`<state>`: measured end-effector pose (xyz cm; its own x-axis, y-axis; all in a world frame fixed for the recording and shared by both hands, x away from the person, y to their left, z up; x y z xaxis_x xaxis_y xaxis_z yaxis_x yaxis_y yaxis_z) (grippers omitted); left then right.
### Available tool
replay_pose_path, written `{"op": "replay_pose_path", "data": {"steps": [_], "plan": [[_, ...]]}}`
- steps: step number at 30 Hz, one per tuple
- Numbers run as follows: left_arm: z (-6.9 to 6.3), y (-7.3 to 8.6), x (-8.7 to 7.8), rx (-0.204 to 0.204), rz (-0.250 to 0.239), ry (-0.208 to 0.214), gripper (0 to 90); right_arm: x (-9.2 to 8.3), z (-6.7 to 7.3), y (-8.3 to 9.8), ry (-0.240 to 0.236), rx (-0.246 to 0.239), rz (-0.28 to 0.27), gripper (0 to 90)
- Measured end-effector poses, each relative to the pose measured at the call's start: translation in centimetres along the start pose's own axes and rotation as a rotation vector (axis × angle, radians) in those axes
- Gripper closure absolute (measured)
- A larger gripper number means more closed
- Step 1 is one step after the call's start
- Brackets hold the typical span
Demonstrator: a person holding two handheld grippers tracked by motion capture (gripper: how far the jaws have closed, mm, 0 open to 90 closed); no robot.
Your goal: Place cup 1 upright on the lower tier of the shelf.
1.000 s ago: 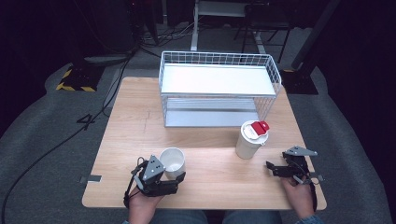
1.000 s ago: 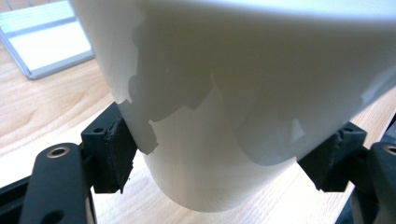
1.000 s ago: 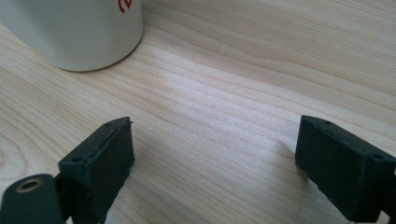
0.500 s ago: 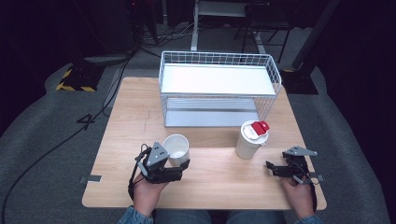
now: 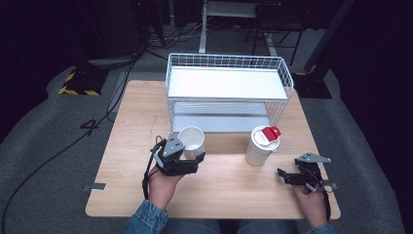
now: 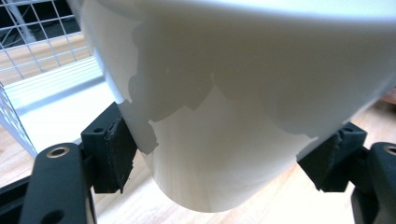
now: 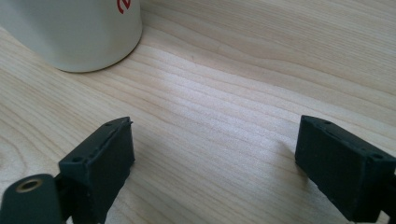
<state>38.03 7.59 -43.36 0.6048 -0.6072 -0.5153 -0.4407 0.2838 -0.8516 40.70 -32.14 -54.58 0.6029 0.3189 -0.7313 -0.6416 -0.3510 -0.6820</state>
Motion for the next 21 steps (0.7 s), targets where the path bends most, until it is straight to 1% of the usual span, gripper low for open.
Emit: {"op": "replay_pose_path", "data": {"steps": [2, 4, 6, 7, 9, 13, 15, 16, 18, 21], "plan": [[0.2, -0.4, 0.4, 0.004, -0.005, 0.0, 23.3, 0.0, 0.0, 0.0, 0.001, 0.001, 0.0, 12.0], [0.3, -0.8, 0.8, -0.001, -0.013, -0.001, 23.3, 0.0, 0.0, 0.0, 0.001, 0.001, 0.0, 11.9], [0.4, -1.2, 1.2, 0.007, -0.023, -0.006, 23.3, 0.0, 0.0, 0.0, 0.001, 0.001, 0.0, 12.0], [0.4, -1.4, 1.4, 0.005, -0.039, -0.008, 23.3, 0.0, 0.0, 0.0, 0.001, 0.001, 0.0, 12.0], [0.4, -1.7, 1.9, -0.001, -0.056, -0.006, 23.3, 0.0, 0.0, 0.0, 0.001, 0.002, 0.0, 12.0], [0.5, -2.2, 2.9, -0.002, -0.064, -0.012, 23.3, 0.0, 0.0, 0.0, 0.001, 0.001, 0.0, 12.0], [0.5, -2.6, 3.6, 0.014, -0.07, -0.019, 23.3, 0.0, 0.0, 0.0, 0.001, 0.001, 0.0, 12.0], [0.5, -2.6, 3.6, 0.014, -0.07, -0.019, 23.3, 0.0, 0.0, 0.0, 0.001, 0.001, 0.0, 12.0], [0.6, -2.9, 4.0, 0.02, -0.086, -0.024, 23.2, 0.0, 0.0, 0.0, 0.001, 0.001, 0.0, 12.0], [0.6, -3.3, 4.6, 0.005, -0.097, -0.018, 23.2, 0.0, 0.0, 0.0, 0.001, 0.001, 0.0, 11.9]]}}
Point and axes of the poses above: each handheld gripper's, and its own axes: x roughly forward along the jaws, y roughly out of its underside, z roughly to its left, the point moved 6 cm from there along x, roughly forward along the jaws, and after that the axes turned 4 degrees about z, right-handed, at the moved point
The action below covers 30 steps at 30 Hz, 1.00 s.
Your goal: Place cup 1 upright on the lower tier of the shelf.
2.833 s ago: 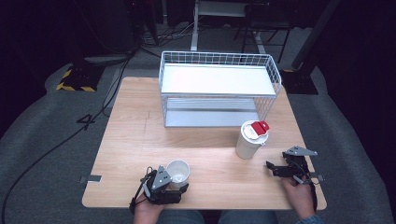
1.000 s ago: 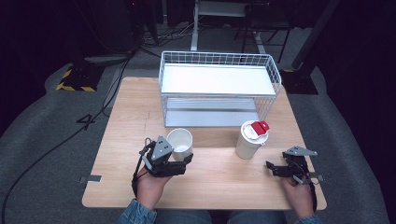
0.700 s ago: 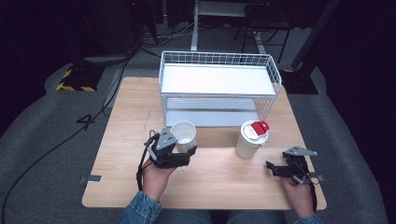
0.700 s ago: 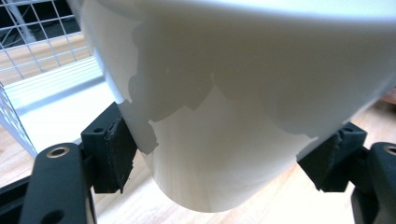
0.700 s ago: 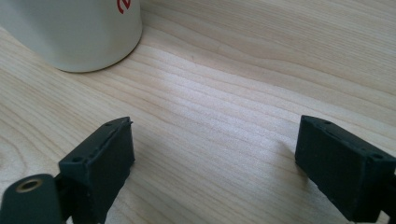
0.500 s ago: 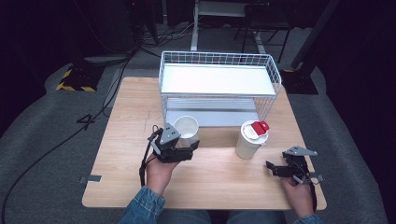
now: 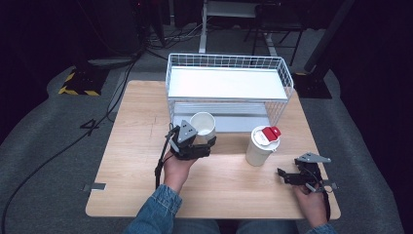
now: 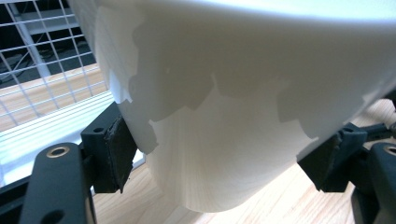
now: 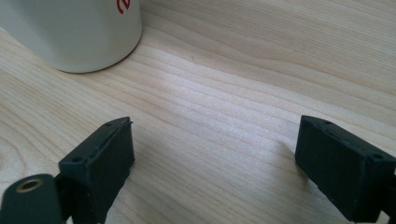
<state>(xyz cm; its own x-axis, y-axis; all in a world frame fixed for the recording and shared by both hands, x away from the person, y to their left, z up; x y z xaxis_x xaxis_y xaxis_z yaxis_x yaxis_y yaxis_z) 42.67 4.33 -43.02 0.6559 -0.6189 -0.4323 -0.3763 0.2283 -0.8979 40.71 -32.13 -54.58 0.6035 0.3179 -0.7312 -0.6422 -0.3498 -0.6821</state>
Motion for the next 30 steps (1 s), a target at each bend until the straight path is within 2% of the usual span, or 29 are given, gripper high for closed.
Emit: {"op": "replay_pose_path", "data": {"steps": [6, 11, 22, 26, 30], "plan": [[0.3, -0.4, 1.3, -0.002, -0.013, -0.031, 23.3, 0.0, 0.0, 0.0, 0.0, 0.0, 0.0, 12.0], [0.6, -0.3, 2.2, -0.004, -0.004, -0.055, 23.2, 0.0, 0.0, 0.0, 0.0, 0.0, 0.0, 12.0], [0.8, -1.2, 4.7, 0.037, 0.002, -0.085, 23.2, 0.0, 0.0, 0.0, 0.0, 0.0, 0.0, 11.9], [1.0, -1.3, 5.6, 0.023, -0.031, -0.088, 23.3, 0.0, 0.0, 0.0, 0.0, 0.0, 0.0, 12.0], [1.5, -1.3, 6.6, 0.009, -0.019, -0.091, 23.2, 0.0, 0.0, 0.0, 0.0, 0.0, 0.0, 12.0]]}}
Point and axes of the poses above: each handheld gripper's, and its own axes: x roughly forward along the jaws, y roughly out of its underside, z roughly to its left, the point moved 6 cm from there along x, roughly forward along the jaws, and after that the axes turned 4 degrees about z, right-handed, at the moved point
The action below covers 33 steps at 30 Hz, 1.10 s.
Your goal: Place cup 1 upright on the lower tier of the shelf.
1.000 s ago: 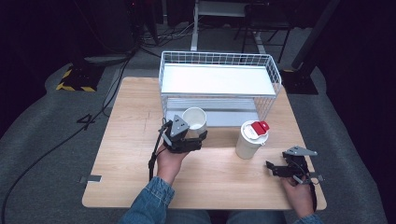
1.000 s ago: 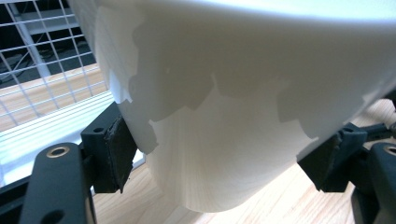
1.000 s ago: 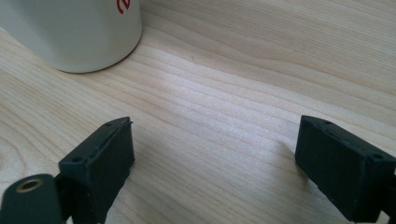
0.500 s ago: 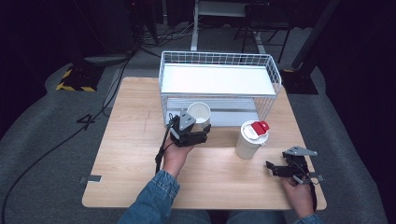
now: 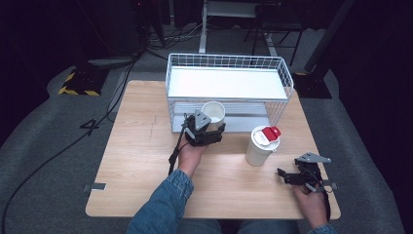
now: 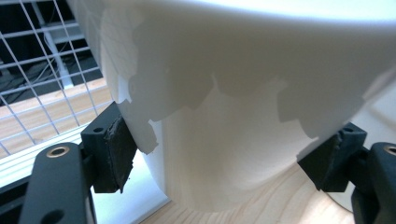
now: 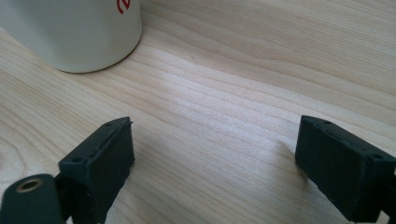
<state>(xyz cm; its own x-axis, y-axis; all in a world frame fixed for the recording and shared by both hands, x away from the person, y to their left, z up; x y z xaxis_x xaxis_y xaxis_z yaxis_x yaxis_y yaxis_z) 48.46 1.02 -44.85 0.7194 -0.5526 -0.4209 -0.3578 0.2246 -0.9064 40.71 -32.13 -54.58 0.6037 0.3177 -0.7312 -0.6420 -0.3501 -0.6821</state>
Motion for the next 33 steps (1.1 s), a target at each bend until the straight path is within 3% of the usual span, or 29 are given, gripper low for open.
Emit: {"op": "replay_pose_path", "data": {"steps": [3, 7, 12, 18, 21, 24, 33], "plan": [[0.3, -0.1, 0.9, -0.01, 0.005, -0.006, 23.2, 0.0, 0.0, 0.0, 0.0, 0.0, 0.0, 12.0], [0.5, 0.0, 2.3, 0.02, 0.02, -0.033, 23.2, 0.0, 0.0, 0.0, 0.0, 0.0, 0.0, 12.0], [0.6, 0.5, 3.7, 0.015, 0.034, -0.044, 23.2, 0.0, 0.0, 0.0, 0.0, 0.0, 0.0, 12.0], [0.6, 0.9, 5.1, -0.029, 0.036, -0.036, 23.2, 0.0, 0.0, 0.0, 0.001, 0.001, 0.0, 12.0], [0.9, 1.1, 5.5, -0.022, 0.045, -0.043, 23.3, 0.0, 0.0, 0.0, 0.002, -0.002, -0.002, 12.1], [1.2, 1.1, 6.3, -0.042, 0.059, -0.046, 23.3, 0.0, 0.0, 0.0, 0.002, -0.002, -0.002, 12.1], [2.0, 1.3, 8.3, -0.054, 0.105, -0.063, 23.3, 0.0, 0.0, 0.0, 0.002, -0.003, -0.003, 12.2]]}}
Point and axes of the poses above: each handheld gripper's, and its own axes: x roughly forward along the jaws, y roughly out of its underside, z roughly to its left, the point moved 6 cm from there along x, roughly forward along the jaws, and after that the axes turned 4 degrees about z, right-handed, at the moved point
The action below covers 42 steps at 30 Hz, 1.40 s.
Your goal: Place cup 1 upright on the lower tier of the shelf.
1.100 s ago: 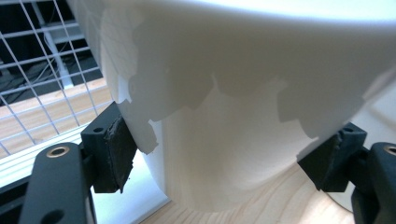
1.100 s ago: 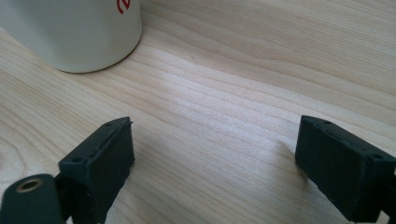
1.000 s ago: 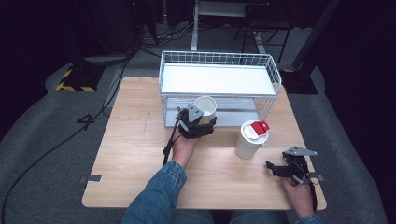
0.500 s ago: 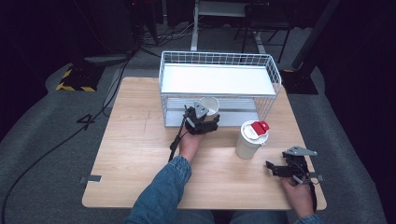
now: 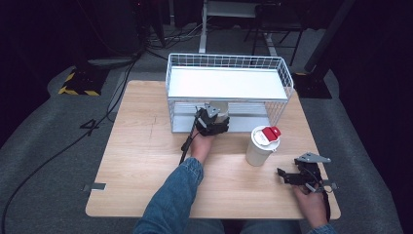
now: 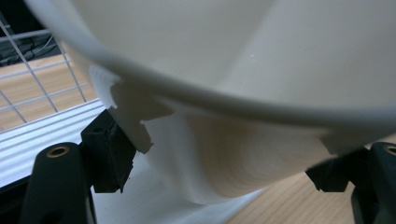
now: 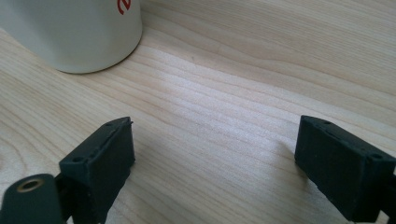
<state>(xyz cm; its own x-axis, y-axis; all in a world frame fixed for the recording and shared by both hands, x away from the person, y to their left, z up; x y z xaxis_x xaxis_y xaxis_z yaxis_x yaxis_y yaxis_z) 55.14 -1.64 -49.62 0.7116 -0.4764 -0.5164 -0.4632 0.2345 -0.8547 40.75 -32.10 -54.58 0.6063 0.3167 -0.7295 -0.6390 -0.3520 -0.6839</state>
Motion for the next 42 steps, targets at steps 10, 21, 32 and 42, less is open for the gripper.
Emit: {"op": "replay_pose_path", "data": {"steps": [10, 21, 32, 42], "plan": [[0.7, 0.3, 1.8, -0.025, 0.059, -0.01, 23.2, 0.0, 0.0, 0.0, 0.0, 0.0, 0.0, 12.1], [0.7, 0.4, 2.9, -0.024, 0.109, -0.001, 23.3, 0.0, 0.0, 0.0, 0.0, 0.0, 0.0, 12.2], [0.7, 0.3, 3.4, -0.036, 0.126, 0.004, 20.9, 0.0, 0.0, 0.0, 0.0, 0.001, 0.0, 12.1], [0.9, 0.2, 3.3, -0.075, 0.129, -0.009, 10.4, 0.0, 0.0, 0.0, 0.0, 0.0, 0.0, 12.2]]}}
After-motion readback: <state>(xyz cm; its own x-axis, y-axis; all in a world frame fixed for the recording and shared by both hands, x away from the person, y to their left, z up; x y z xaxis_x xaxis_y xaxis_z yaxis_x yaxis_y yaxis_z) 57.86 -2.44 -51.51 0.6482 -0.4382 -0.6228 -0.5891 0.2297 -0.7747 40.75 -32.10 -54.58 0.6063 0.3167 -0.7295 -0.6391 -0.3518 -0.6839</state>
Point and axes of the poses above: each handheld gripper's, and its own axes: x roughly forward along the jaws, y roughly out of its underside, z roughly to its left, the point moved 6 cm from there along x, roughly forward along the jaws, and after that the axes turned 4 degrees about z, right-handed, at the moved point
